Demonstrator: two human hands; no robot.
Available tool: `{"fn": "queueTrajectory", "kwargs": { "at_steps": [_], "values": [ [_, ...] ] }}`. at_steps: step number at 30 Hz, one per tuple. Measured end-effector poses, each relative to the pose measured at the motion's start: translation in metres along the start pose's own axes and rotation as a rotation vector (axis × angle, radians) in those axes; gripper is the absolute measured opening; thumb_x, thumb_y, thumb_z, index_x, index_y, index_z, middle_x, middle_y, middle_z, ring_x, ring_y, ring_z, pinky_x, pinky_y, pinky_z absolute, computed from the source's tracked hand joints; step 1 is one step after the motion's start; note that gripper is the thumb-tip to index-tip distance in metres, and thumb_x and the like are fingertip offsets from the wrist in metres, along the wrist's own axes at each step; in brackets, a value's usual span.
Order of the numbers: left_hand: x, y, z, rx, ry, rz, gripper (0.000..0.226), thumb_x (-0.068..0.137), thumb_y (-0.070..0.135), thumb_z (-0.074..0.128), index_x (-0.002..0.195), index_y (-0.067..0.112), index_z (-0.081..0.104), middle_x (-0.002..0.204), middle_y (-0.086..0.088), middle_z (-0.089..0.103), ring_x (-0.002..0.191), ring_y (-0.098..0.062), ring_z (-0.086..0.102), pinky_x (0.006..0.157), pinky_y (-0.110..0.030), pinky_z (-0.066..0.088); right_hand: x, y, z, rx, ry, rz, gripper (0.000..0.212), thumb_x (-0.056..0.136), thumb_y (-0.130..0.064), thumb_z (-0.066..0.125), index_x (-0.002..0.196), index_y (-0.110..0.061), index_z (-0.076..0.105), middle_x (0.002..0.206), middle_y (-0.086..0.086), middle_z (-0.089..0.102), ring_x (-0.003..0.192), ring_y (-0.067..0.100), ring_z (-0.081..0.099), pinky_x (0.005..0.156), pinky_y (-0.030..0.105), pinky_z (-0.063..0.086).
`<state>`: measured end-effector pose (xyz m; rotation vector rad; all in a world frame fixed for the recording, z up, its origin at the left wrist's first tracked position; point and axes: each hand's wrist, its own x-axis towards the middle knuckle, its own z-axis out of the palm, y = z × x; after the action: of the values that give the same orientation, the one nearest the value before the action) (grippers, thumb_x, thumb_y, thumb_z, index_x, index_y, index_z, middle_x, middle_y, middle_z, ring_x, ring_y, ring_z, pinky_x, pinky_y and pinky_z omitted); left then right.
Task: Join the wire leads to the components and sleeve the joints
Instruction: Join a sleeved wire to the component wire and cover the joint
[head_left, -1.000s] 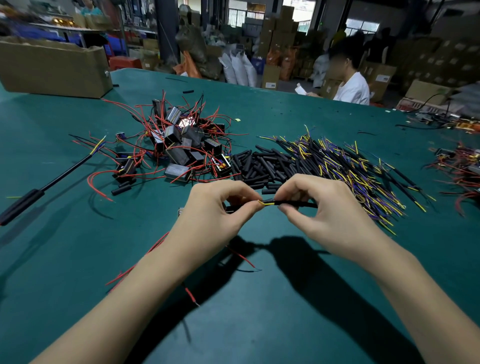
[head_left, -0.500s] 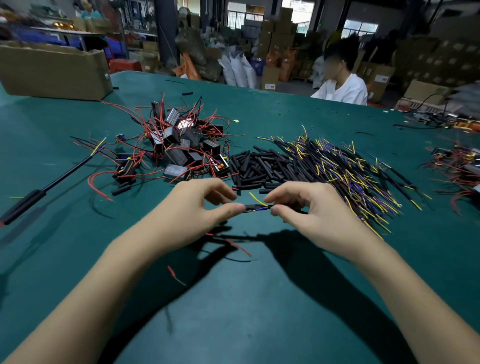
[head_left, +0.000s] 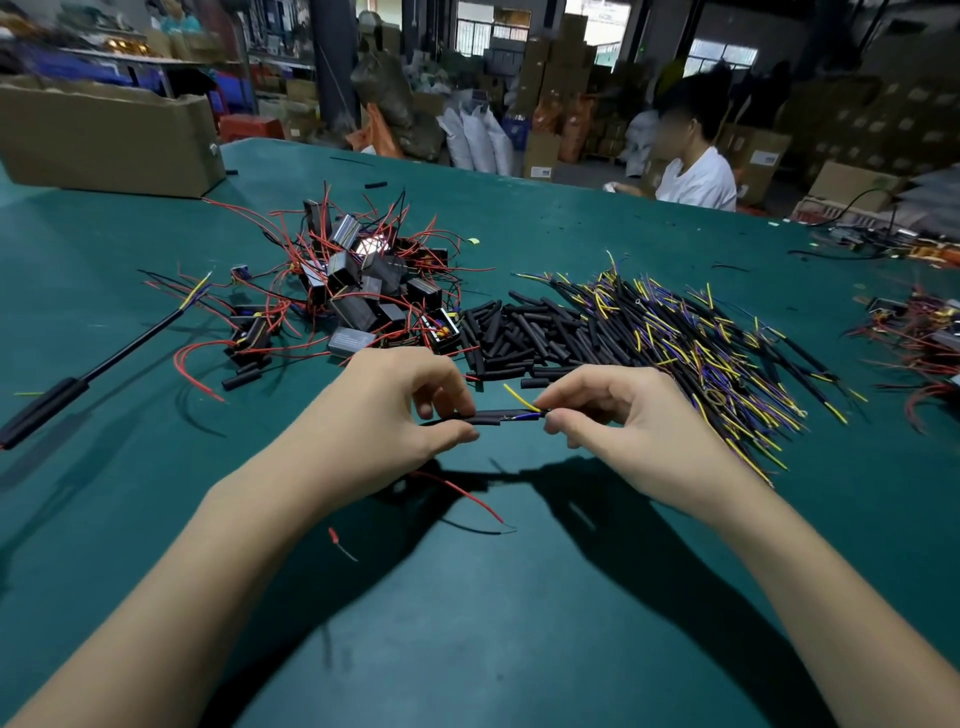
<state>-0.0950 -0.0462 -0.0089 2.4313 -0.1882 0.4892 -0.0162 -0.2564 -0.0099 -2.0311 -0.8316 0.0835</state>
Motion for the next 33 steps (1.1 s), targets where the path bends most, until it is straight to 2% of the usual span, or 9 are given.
{"fn": "queueTrajectory", "kwargs": {
  "at_steps": [2, 6, 10, 15, 19, 22, 26, 29, 33],
  "values": [
    [-0.0003, 0.0025, 0.0035, -0.008, 0.030, 0.014, 0.013, 0.072, 0.022, 0.081, 0.074, 0.023, 0.068, 0.075, 0.004, 0.062, 0.071, -0.012, 0.055, 0.069, -0.034, 0.047, 0.0000, -0.0002, 0.0010, 0.000, 0.008, -0.002, 0.015, 0.085, -0.005, 0.067, 0.083, -0.020, 0.071, 0.074, -0.005, 0.071, 0.063, 0.006, 0.061, 0.066, 0.024, 0.051],
    [-0.0017, 0.0036, 0.0057, -0.008, 0.094, 0.008, 0.010, 0.074, 0.026, 0.079, 0.072, 0.025, 0.069, 0.074, 0.006, 0.061, 0.071, -0.015, 0.054, 0.065, -0.040, 0.049, 0.0003, -0.0007, 0.0003, 0.046, 0.013, 0.016, 0.014, 0.085, -0.004, 0.066, 0.083, -0.018, 0.071, 0.075, -0.001, 0.071, 0.063, 0.007, 0.060, 0.067, 0.029, 0.051],
    [-0.0029, 0.0054, 0.0071, 0.054, 0.080, -0.009, 0.010, 0.075, 0.027, 0.078, 0.070, 0.026, 0.070, 0.071, 0.009, 0.058, 0.072, -0.011, 0.056, 0.068, -0.040, 0.050, -0.0009, -0.0034, -0.0006, 0.040, -0.015, -0.001, 0.016, 0.085, -0.002, 0.065, 0.081, -0.017, 0.071, 0.073, 0.000, 0.071, 0.062, 0.003, 0.059, 0.063, 0.015, 0.048],
    [-0.0038, 0.0072, 0.0077, 0.051, 0.095, -0.019, 0.011, 0.075, 0.026, 0.077, 0.068, 0.026, 0.068, 0.070, 0.010, 0.058, 0.071, -0.010, 0.055, 0.067, -0.040, 0.050, -0.0015, -0.0038, -0.0014, 0.050, -0.009, -0.014, 0.016, 0.084, -0.001, 0.065, 0.081, -0.015, 0.070, 0.076, 0.003, 0.071, 0.071, 0.017, 0.064, 0.068, 0.023, 0.050],
    [-0.0032, 0.0067, 0.0076, -0.015, 0.114, -0.011, 0.009, 0.076, 0.023, 0.078, 0.071, 0.022, 0.072, 0.071, 0.007, 0.060, 0.071, -0.014, 0.056, 0.068, -0.042, 0.050, -0.0010, -0.0038, 0.0000, 0.075, -0.012, -0.001, 0.012, 0.085, -0.003, 0.066, 0.084, -0.014, 0.071, 0.076, 0.003, 0.072, 0.066, 0.010, 0.060, 0.068, 0.025, 0.049],
    [-0.0030, 0.0076, 0.0098, -0.011, 0.125, 0.001, 0.009, 0.076, 0.024, 0.078, 0.072, 0.022, 0.071, 0.072, 0.008, 0.060, 0.071, -0.013, 0.055, 0.069, -0.042, 0.049, -0.0015, -0.0045, -0.0021, 0.069, -0.032, -0.003, 0.014, 0.086, -0.003, 0.065, 0.084, -0.015, 0.070, 0.076, 0.003, 0.072, 0.067, 0.012, 0.060, 0.069, 0.032, 0.051],
    [-0.0025, 0.0056, 0.0096, -0.004, 0.109, -0.017, 0.005, 0.078, 0.030, 0.076, 0.074, 0.028, 0.073, 0.073, 0.009, 0.061, 0.073, -0.014, 0.055, 0.070, -0.041, 0.049, -0.0014, -0.0044, -0.0064, 0.077, -0.042, -0.031, 0.015, 0.085, 0.000, 0.065, 0.083, -0.014, 0.070, 0.078, 0.005, 0.072, 0.071, 0.022, 0.062, 0.070, 0.029, 0.051],
    [-0.0021, 0.0029, 0.0074, 0.022, 0.080, -0.010, 0.005, 0.080, 0.033, 0.074, 0.079, 0.028, 0.076, 0.075, 0.009, 0.061, 0.076, -0.014, 0.055, 0.071, -0.041, 0.049, -0.0017, -0.0039, -0.0051, 0.087, -0.056, -0.032, 0.014, 0.085, 0.000, 0.065, 0.083, -0.013, 0.069, 0.077, 0.005, 0.071, 0.071, 0.014, 0.061, 0.069, 0.022, 0.049],
    [-0.0032, 0.0037, 0.0100, 0.017, 0.040, 0.041, 0.009, 0.084, 0.031, 0.070, 0.087, 0.026, 0.077, 0.079, 0.011, 0.060, 0.080, -0.012, 0.055, 0.073, -0.041, 0.048, -0.0009, -0.0020, -0.0006, 0.081, -0.040, -0.030, 0.009, 0.084, -0.008, 0.069, 0.079, -0.016, 0.069, 0.076, 0.004, 0.070, 0.068, 0.009, 0.059, 0.067, 0.024, 0.047]
  ]
}}
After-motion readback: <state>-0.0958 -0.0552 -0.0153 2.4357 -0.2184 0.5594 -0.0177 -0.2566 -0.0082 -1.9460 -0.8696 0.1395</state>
